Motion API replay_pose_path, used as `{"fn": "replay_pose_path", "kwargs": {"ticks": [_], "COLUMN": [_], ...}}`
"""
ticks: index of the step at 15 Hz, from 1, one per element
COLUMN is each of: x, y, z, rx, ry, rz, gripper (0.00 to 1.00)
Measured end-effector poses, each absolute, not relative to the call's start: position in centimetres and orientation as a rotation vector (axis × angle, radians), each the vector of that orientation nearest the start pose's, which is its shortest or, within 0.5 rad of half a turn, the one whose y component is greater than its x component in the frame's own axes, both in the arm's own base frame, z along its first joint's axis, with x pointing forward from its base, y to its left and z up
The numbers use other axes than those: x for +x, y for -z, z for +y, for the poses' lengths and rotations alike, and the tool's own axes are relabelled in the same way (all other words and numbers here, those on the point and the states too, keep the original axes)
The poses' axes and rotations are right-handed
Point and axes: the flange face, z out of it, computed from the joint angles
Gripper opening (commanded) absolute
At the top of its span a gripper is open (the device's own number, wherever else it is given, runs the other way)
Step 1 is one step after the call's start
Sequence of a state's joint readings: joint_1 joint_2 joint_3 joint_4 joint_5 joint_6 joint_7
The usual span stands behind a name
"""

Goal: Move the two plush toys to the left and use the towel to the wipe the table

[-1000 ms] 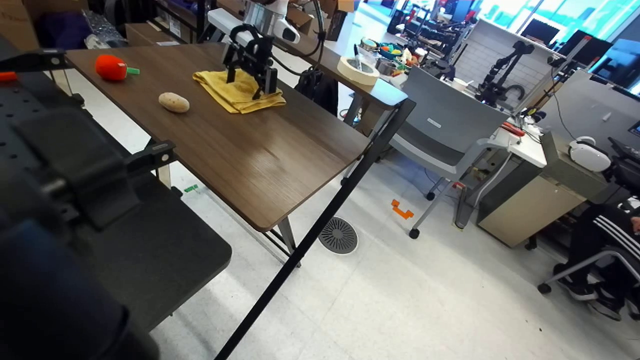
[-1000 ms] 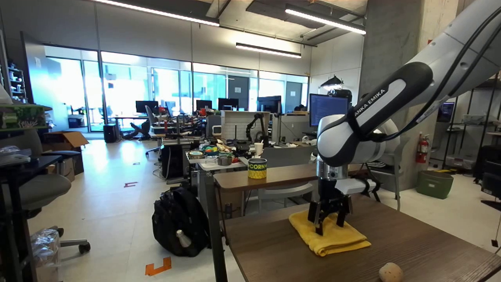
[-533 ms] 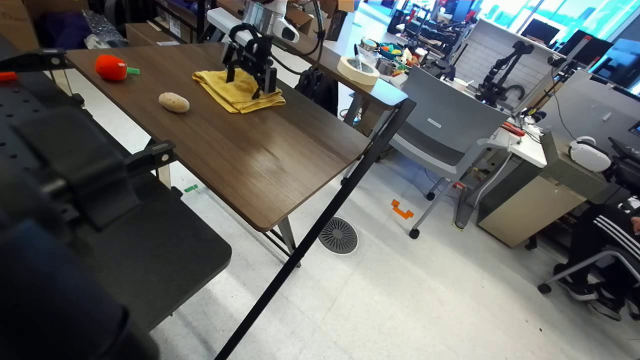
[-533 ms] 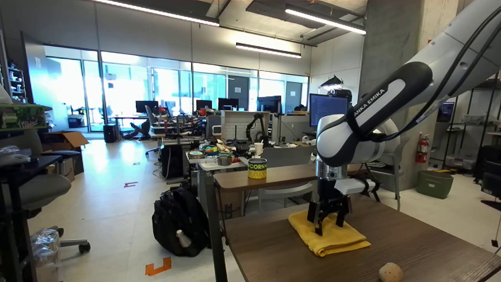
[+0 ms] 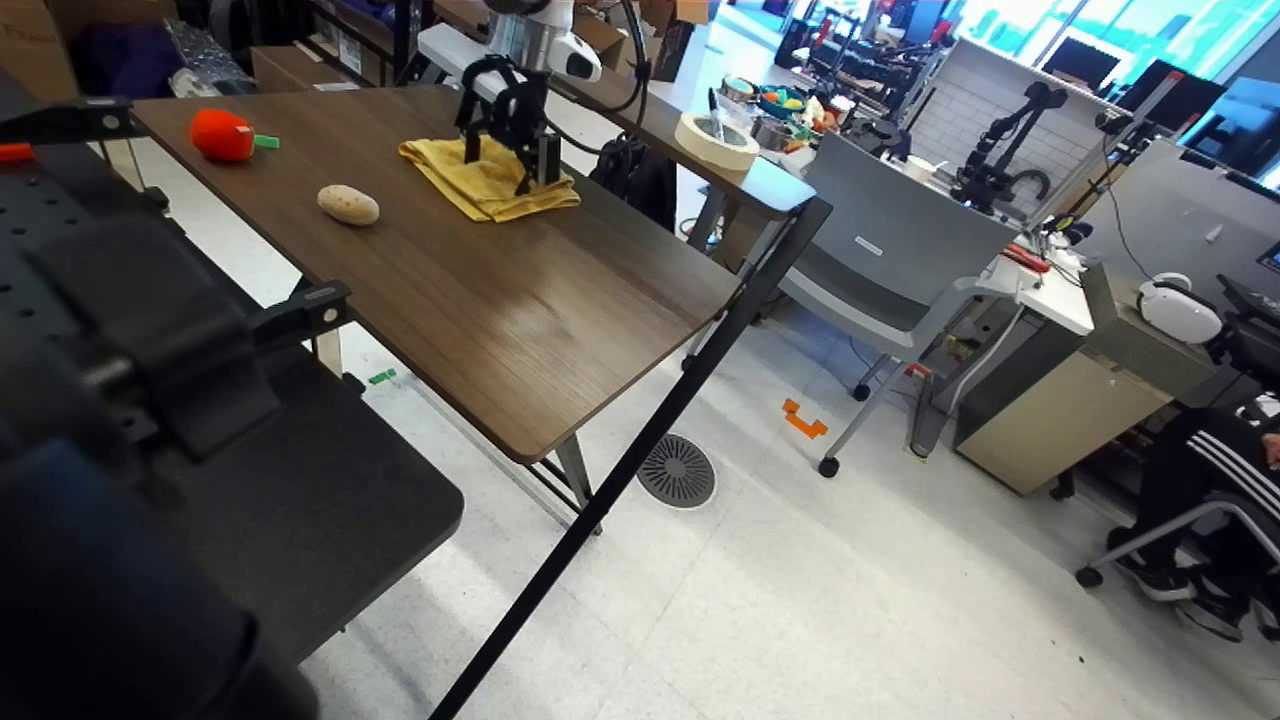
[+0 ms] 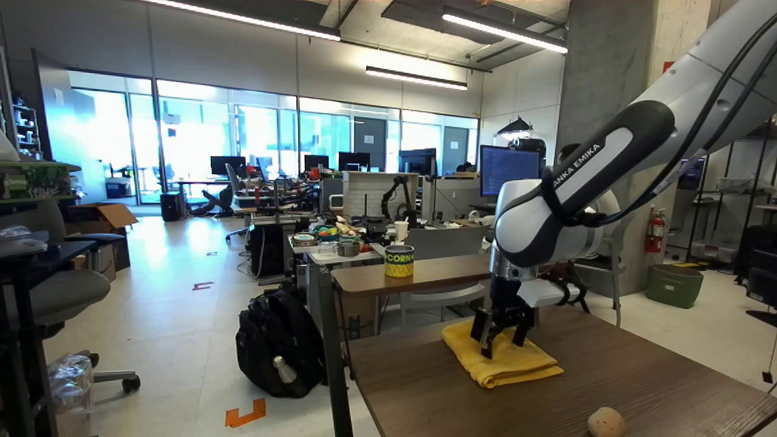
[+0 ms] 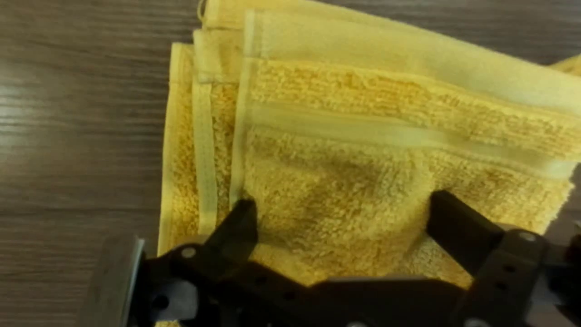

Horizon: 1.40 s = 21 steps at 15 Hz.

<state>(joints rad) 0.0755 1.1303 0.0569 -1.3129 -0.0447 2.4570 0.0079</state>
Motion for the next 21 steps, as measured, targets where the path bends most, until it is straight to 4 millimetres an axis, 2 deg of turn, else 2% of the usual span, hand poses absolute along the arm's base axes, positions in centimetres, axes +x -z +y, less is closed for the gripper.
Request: {"fn": "replay_pose_path", "kwargs": {"ticks": [3, 5, 9, 16, 18, 21], "x": [69.6, 68.2, 64.4, 54.0, 52.6, 52.6], "y": [-2.6, -2.3, -2.4, -2.8, -2.8, -2.9], "z": [6.6, 4.4, -1.3, -13.3, -14.2, -14.2], "rx": [-3.099, -3.092, -3.171, -3.36, -3.368, -3.368], "ry": [0.178, 0.247, 0.14, -0.15, -0.181, -0.18], "rz": [-0.244, -0.256, -0.151, 0.051, 0.06, 0.058], "gripper": [1.0, 1.0, 1.0, 1.0, 1.0, 1.0]}}
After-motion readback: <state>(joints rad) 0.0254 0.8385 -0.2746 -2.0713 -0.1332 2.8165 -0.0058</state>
